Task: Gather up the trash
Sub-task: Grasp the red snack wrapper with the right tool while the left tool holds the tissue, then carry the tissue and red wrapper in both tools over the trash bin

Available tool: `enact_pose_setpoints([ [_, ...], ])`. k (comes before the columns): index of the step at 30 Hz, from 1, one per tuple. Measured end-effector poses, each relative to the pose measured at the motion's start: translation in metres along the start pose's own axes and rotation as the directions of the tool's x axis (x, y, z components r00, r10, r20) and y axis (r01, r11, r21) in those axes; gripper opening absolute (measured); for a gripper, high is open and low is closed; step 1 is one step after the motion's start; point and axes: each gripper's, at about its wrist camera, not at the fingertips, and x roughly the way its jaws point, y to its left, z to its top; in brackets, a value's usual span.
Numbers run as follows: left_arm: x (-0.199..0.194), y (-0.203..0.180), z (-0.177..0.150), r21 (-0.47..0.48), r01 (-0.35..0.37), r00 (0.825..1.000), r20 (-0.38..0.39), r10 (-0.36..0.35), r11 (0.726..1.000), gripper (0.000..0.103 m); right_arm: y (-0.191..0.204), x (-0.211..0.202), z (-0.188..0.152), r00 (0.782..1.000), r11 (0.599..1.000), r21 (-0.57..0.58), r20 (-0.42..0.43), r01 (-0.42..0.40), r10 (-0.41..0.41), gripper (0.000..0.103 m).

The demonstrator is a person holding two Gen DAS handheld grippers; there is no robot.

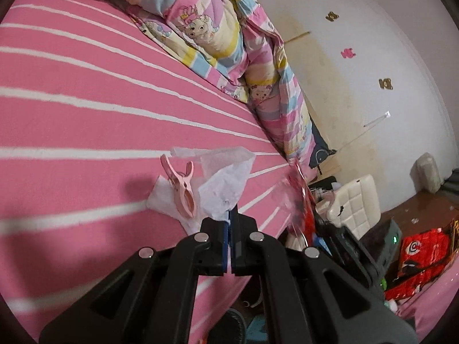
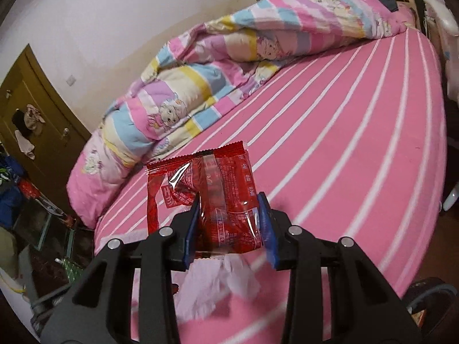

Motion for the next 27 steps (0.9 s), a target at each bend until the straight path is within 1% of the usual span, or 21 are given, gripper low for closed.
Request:
enact_pose_setpoints([
  [1, -0.005, -0.003, -0.005, -0.008, 0.002, 1.000, 0.002, -0.002, 1.000, 0.000, -0.003, -0.019, -0.004, 1.000, 1.000, -0.015, 0.008, 0.010, -0.010, 0.038],
  [2, -0.010, -0.007, -0.010, -0.015, 0.005, 1.000, 0.002, -0.005, 1.000, 0.000, -0.006, -0.026, -0.005, 1.000, 1.000, -0.013, 0.008, 0.010, -0.010, 0.038],
  [4, -0.017, -0.017, -0.021, -0.015, 0.012, 1.000, -0.007, -0.012, 1.000, 0.000, -0.017, -0.051, -0.013, 1.000, 1.000, 0.010, 0.002, 0.013, -0.013, 0.038],
  [6, -0.025, -0.032, -0.035, -0.001, 0.014, 1.000, -0.016, -0.014, 1.000, 0.000, -0.023, -0.066, -0.019, 1.000, 1.000, 0.024, 0.000, 0.015, -0.015, 0.038],
  [7, -0.028, -0.037, -0.041, 0.005, 0.016, 1.000, -0.020, -0.016, 1.000, 0.000, -0.030, -0.083, -0.026, 1.000, 0.999, 0.033, 0.000, 0.019, -0.019, 0.038],
  [9, -0.034, -0.052, -0.054, 0.025, 0.021, 0.999, -0.028, -0.021, 0.999, 0.000, -0.036, -0.098, -0.033, 1.000, 0.999, 0.038, 0.003, 0.024, -0.024, 0.038],
  [10, -0.037, -0.060, -0.061, 0.036, 0.023, 0.999, -0.034, -0.022, 0.999, 0.000, -0.043, -0.115, -0.039, 1.000, 0.999, 0.047, 0.004, 0.026, -0.026, 0.038],
  [11, -0.039, -0.069, -0.069, 0.045, 0.026, 0.999, -0.041, -0.024, 0.999, 0.000, -0.047, -0.123, -0.043, 1.000, 0.998, 0.050, 0.004, 0.027, -0.027, 0.038],
  [15, -0.046, -0.101, -0.097, 0.082, 0.048, 0.997, -0.066, -0.042, 0.996, 0.000, -0.066, -0.169, -0.061, 0.999, 0.998, 0.057, 0.009, 0.037, -0.038, 0.038],
  [16, -0.047, -0.111, -0.105, 0.096, 0.056, 0.996, -0.073, -0.049, 0.994, 0.000, -0.069, -0.175, -0.064, 0.999, 0.998, 0.057, 0.009, 0.039, -0.040, 0.038],
  [18, -0.050, -0.130, -0.124, 0.119, 0.081, 0.993, -0.093, -0.070, 0.990, 0.000, -0.081, -0.199, -0.076, 0.999, 0.997, 0.058, 0.007, 0.050, -0.050, 0.038],
  [21, -0.046, -0.147, -0.147, 0.142, 0.100, 0.988, -0.133, -0.082, 0.985, 0.000, -0.093, -0.218, -0.087, 0.998, 0.996, 0.063, -0.001, 0.059, -0.059, 0.038],
  [27, -0.026, -0.179, -0.205, 0.215, 0.122, 0.970, -0.234, -0.070, 0.969, 0.000, -0.128, -0.263, -0.113, 0.994, 0.992, 0.066, -0.007, 0.106, -0.105, 0.038],
])
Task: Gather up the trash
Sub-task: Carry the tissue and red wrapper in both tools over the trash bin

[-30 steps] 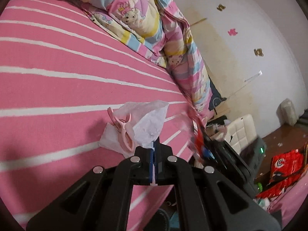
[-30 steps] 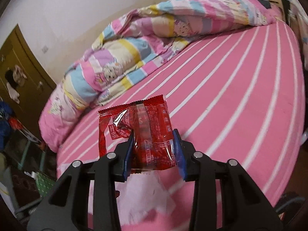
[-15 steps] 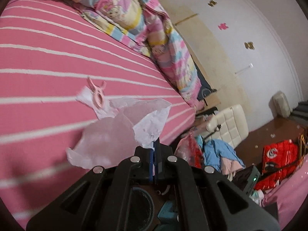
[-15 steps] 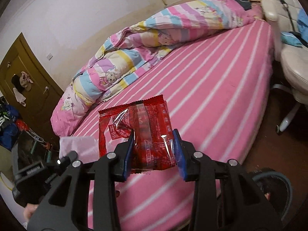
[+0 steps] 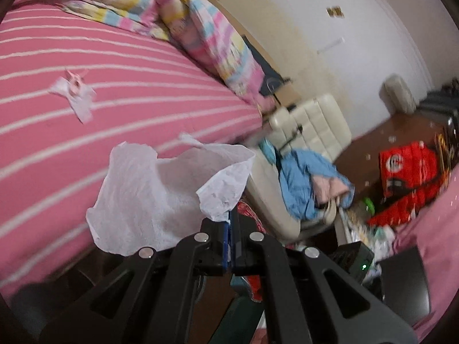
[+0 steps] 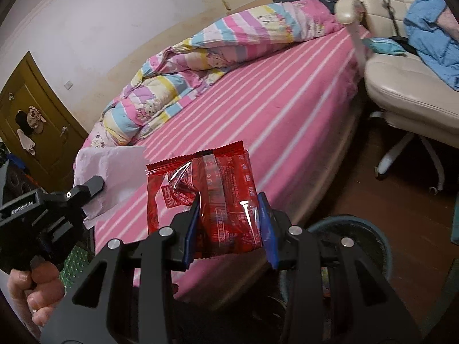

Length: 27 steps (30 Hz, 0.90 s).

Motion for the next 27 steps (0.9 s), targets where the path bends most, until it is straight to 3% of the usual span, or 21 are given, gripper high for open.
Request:
enact_pose_setpoints([
  [9, 0.071, -0.025, -0.054, 0.044, 0.004, 0.983, -0.181, 0.004, 0.999, 0.000, -0.079, -0.033, -0.040, 0.993, 0.990, 0.080, -0.031, 0.115, -0.113, 0.038],
  [15, 0.117, -0.021, -0.089, 0.135, -0.055, 0.962, -0.260, 0.089, 0.989, 0.000, -0.125, -0.034, -0.062, 0.982, 0.974, 0.136, -0.075, 0.181, -0.172, 0.038],
  [19, 0.145, 0.004, -0.103, 0.117, -0.111, 0.927, -0.345, 0.145, 0.987, 0.000, -0.141, -0.027, -0.074, 0.976, 0.967, 0.150, -0.110, 0.204, -0.189, 0.038],
  [22, 0.158, 0.009, -0.101, 0.147, -0.125, 0.918, -0.359, 0.170, 0.981, 0.000, -0.150, -0.016, -0.081, 0.968, 0.962, 0.153, -0.144, 0.226, -0.204, 0.038],
  [27, 0.186, 0.023, -0.107, 0.152, -0.150, 0.880, -0.430, 0.202, 0.977, 0.000, -0.161, 0.004, -0.093, 0.955, 0.951, 0.169, -0.194, 0.258, -0.225, 0.038],
])
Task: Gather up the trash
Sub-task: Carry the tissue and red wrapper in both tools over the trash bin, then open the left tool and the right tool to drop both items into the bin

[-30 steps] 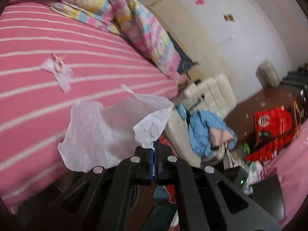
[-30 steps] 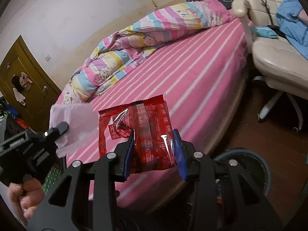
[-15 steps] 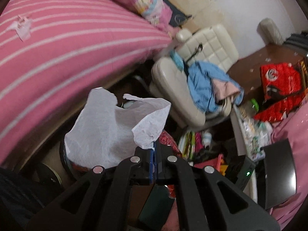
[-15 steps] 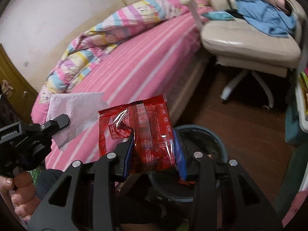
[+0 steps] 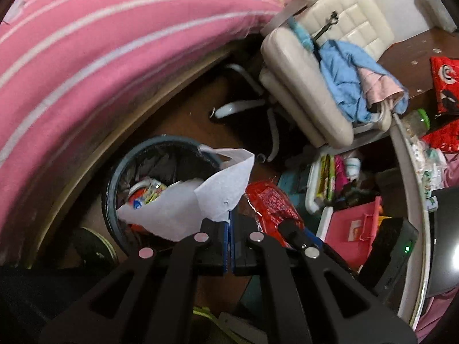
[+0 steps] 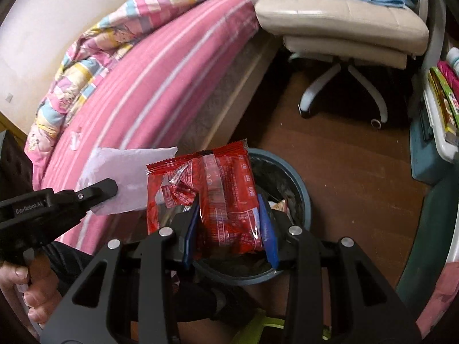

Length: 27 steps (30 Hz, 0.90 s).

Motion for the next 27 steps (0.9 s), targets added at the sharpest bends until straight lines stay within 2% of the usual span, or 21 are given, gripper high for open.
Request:
enact_pose_setpoints([
  [4, 0.027, 0.009, 0.007, -0.014, -0.020, 0.997, -0.069, 0.018, 1.000, 0.000, -0.002, 0.020, -0.007, 0.999, 1.000, 0.019, -0.042, 0.020, -0.019, 0.038],
  [10, 0.064, 0.021, 0.014, -0.037, -0.064, 0.985, -0.166, 0.057, 0.997, 0.000, -0.010, 0.045, -0.013, 0.994, 0.998, 0.044, -0.098, 0.044, -0.039, 0.038],
  [20, 0.110, 0.026, 0.021, -0.017, -0.129, 0.959, -0.258, 0.120, 0.992, 0.001, -0.010, 0.088, -0.018, 0.981, 0.992, 0.063, -0.166, 0.112, -0.100, 0.040],
  [22, 0.115, 0.029, 0.021, -0.028, -0.144, 0.951, -0.281, 0.131, 0.989, 0.001, -0.009, 0.095, -0.019, 0.978, 0.990, 0.059, -0.175, 0.125, -0.113, 0.042],
  [23, 0.118, 0.030, 0.020, -0.032, -0.156, 0.947, -0.289, 0.141, 0.987, 0.005, -0.009, 0.097, -0.019, 0.977, 0.989, 0.058, -0.177, 0.135, -0.122, 0.042],
  [27, 0.120, 0.033, 0.021, -0.037, -0.176, 0.942, -0.297, 0.157, 0.984, 0.009, -0.009, 0.105, -0.023, 0.972, 0.985, 0.048, -0.179, 0.167, -0.156, 0.049],
])
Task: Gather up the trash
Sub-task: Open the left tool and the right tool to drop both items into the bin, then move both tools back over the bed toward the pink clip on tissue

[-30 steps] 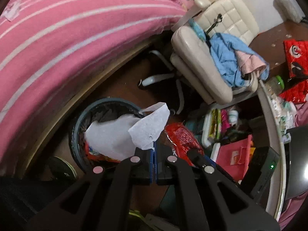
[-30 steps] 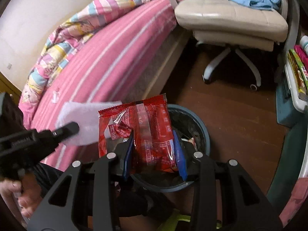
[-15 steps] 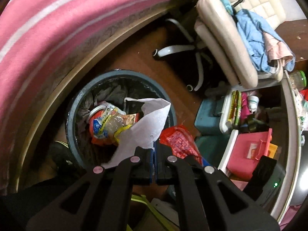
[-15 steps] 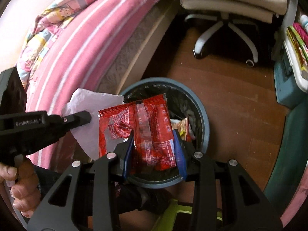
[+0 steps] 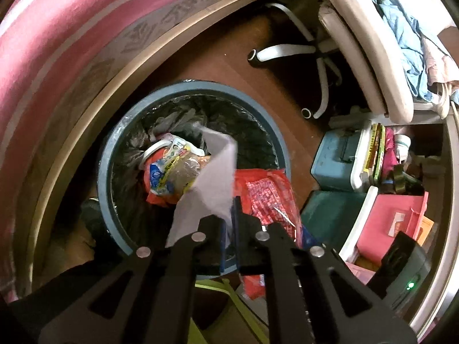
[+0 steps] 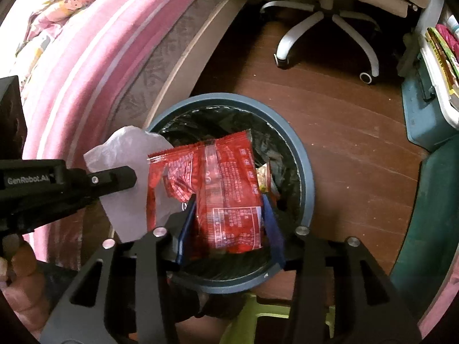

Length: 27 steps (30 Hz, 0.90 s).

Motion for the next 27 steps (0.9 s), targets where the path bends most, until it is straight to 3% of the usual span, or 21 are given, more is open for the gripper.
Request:
enact_pose_setpoints([
  [1, -0.001, 0.000, 0.000, 0.000, -0.006, 1.000, 0.003, 0.006, 1.000, 0.012, 0.000, 0.001, 0.000, 1.000, 1.000, -0.001, -0.001, 0.004, -0.004, 0.049],
  [3, -0.002, 0.001, 0.001, -0.006, -0.012, 1.000, 0.008, 0.012, 1.000, 0.034, -0.001, 0.003, -0.002, 1.000, 1.000, 0.000, -0.006, 0.011, -0.011, 0.053],
  [5, -0.005, 0.002, 0.002, -0.013, -0.022, 0.999, 0.025, 0.023, 1.000, 0.045, -0.003, 0.003, -0.002, 1.000, 1.000, 0.000, -0.005, 0.016, -0.016, 0.056],
  [13, -0.012, 0.002, 0.002, -0.015, -0.022, 0.999, 0.040, 0.023, 1.000, 0.061, -0.001, -0.002, -0.006, 0.999, 0.999, -0.013, 0.020, 0.046, -0.046, 0.079],
  [19, -0.024, 0.004, 0.001, -0.043, -0.011, 0.997, 0.080, 0.014, 0.999, 0.063, -0.001, -0.012, -0.005, 0.999, 0.999, 0.000, 0.030, 0.039, -0.039, 0.081],
  [25, -0.059, 0.005, -0.006, -0.094, -0.010, 0.980, 0.196, 0.028, 0.996, 0.079, 0.014, -0.046, 0.001, 0.993, 1.000, -0.028, 0.118, -0.004, 0.007, 0.082],
  [27, -0.075, 0.008, -0.010, -0.125, 0.021, 0.971, 0.239, 0.010, 0.992, 0.081, 0.026, -0.062, 0.003, 0.988, 0.998, -0.067, 0.153, -0.020, 0.030, 0.082],
])
